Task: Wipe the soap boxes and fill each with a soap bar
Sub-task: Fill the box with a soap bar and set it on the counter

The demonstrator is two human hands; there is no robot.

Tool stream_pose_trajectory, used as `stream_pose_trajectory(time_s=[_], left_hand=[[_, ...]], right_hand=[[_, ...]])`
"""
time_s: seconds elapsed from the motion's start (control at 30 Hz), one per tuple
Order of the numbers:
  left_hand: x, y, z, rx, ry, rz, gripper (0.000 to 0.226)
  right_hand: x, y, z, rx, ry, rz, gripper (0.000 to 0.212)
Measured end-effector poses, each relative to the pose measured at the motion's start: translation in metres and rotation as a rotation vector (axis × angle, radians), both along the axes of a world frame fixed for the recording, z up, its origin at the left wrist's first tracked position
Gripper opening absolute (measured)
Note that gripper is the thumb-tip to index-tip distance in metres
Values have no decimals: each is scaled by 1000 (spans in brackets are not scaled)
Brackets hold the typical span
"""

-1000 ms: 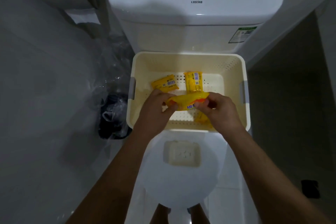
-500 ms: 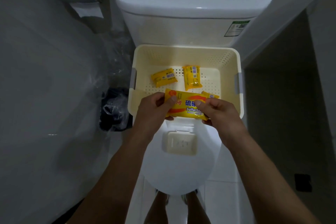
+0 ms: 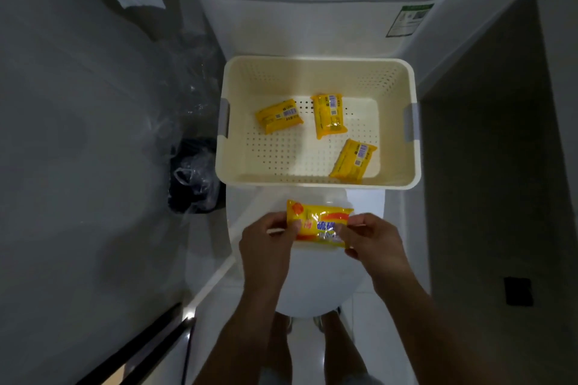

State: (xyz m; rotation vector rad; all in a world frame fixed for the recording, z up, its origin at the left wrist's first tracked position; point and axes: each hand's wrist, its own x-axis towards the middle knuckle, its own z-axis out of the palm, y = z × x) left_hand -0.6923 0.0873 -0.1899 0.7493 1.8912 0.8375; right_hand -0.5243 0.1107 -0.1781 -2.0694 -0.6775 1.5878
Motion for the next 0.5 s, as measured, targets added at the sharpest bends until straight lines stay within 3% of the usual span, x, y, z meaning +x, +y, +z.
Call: stream_pose_trajectory(time_s=[0.17,0.23,0.5], left_hand=[[14,-14,-39,-113,169,-21,11],[16,-14,-54,-148,203,-32,15],[19,-9,-87,-256,398,-130,15]], right_hand=[[-4,-14,-46,-44,-170,86,10],[-5,-14,-59,-53,-230,143,18],[-9,-9,-76,21,-391,394,19]])
